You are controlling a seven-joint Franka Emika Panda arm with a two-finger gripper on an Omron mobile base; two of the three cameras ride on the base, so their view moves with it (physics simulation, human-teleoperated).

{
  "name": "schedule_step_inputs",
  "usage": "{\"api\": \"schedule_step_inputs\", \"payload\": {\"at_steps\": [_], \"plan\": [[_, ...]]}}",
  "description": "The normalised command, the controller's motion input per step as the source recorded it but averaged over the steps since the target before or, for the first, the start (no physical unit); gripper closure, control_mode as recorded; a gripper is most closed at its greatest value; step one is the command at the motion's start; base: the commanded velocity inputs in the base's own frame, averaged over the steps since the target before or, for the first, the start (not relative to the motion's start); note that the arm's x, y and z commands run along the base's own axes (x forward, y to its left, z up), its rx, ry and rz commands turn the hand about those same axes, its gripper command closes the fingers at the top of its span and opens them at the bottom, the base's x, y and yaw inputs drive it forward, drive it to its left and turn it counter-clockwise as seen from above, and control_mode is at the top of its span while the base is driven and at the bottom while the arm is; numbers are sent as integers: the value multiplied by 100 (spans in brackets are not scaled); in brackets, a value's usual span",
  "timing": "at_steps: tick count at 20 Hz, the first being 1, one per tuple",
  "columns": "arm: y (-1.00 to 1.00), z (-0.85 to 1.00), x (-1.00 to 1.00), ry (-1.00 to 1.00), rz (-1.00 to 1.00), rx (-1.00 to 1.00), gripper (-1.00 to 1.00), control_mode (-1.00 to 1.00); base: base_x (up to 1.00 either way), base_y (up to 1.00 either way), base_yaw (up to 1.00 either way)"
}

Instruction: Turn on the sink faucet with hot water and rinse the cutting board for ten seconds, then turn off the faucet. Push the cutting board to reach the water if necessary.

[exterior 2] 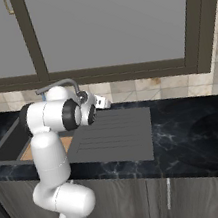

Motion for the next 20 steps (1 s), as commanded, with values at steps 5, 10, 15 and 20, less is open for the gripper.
{"api": "schedule_step_inputs", "payload": {"at_steps": [5,10,15,20], "plan": [[1,-9,0,0,2,0,-100,-100,0,0,0],[2,-8,0,0,7,0,-100,-100,0,0,0],[8,-1,0,0,8,1,-100,-100,0,0,0],[0,0,1,0,8,2,-100,-100,0,0,0]]}}
